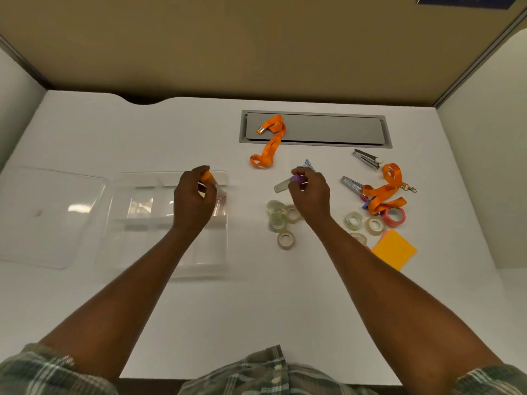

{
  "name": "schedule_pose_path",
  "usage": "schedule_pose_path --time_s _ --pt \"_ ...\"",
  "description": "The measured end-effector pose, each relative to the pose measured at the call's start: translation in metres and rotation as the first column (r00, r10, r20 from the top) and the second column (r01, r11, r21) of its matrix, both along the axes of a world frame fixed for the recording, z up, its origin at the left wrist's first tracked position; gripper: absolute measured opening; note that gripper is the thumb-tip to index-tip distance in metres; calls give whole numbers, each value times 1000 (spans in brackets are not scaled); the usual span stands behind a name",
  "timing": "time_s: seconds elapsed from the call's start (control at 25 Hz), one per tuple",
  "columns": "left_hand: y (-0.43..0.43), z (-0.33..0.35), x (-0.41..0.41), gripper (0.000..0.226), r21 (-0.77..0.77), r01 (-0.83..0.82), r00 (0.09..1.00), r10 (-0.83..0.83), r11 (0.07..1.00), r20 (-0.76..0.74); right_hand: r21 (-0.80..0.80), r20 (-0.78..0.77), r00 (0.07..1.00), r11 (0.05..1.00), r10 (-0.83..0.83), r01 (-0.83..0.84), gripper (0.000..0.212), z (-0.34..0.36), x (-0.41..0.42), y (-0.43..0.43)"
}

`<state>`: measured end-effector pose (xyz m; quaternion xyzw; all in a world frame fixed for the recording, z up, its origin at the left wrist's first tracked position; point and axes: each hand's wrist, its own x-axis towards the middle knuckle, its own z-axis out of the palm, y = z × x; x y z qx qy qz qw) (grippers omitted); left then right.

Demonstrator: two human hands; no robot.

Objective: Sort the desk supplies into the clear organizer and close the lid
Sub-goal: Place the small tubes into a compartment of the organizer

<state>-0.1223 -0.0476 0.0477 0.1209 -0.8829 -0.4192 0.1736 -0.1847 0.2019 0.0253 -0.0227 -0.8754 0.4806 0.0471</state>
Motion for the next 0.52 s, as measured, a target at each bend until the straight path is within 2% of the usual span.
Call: schedule_pose_path --time_s 0.08,0.2,0.36,0.52 --pt "-19 -1 -2 34 -9 -23 998 23 1000 56 -53 60 995 995 84 -81 26 13 0 -32" --pt "-35 0 -4 33 3 -37 987 36 999 159 -25 82 977 981 195 -193 23 22 4 -77" --pt "-44 -13 -4 27 -45 22 977 -12 999 212 131 123 947 941 296 -311 18 18 8 -117" --pt "-45 -28 -4 23 -85 65 966 -42 994 254 273 201 934 898 297 -344 18 6 12 -139"
